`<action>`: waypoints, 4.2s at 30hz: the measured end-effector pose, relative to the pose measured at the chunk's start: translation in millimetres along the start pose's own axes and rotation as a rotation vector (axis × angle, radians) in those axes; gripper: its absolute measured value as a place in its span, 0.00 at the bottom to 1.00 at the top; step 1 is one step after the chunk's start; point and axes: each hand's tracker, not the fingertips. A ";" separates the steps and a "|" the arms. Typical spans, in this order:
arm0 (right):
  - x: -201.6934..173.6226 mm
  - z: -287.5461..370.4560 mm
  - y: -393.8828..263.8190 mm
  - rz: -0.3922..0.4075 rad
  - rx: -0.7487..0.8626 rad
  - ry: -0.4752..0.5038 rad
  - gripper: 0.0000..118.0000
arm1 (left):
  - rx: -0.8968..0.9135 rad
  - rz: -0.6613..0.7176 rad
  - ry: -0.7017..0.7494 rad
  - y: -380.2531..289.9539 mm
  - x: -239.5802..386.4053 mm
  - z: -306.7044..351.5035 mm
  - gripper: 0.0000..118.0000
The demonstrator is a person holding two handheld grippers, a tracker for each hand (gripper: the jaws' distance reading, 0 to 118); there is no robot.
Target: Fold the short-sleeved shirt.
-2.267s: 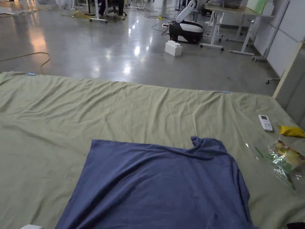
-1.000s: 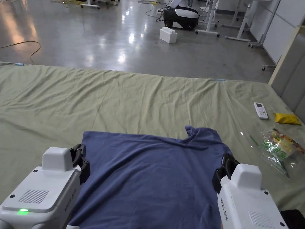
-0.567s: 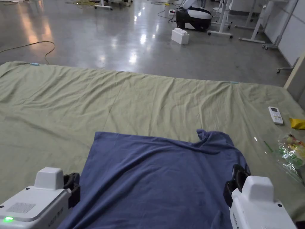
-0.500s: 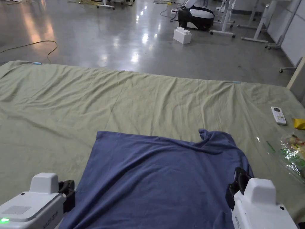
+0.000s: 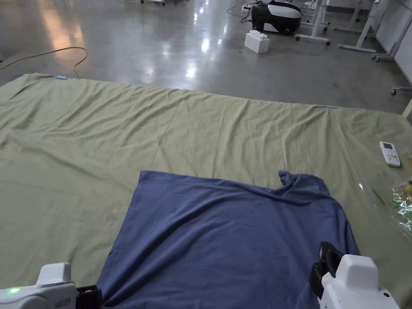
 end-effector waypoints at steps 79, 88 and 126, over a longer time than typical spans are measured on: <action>102.5 9.8 -94.5 0.060 -0.680 -0.064 0.03 | 0.071 -0.095 -0.075 -27.2 15.4 26.1 0.08; 103.6 4.7 -61.2 0.089 -0.608 -0.063 0.03 | 0.174 -0.080 -0.120 -2.6 14.7 40.6 0.08; 105.2 -191.3 -5.3 -0.079 -0.445 -0.056 0.67 | 0.270 -0.192 -0.048 166.3 76.1 -66.0 0.46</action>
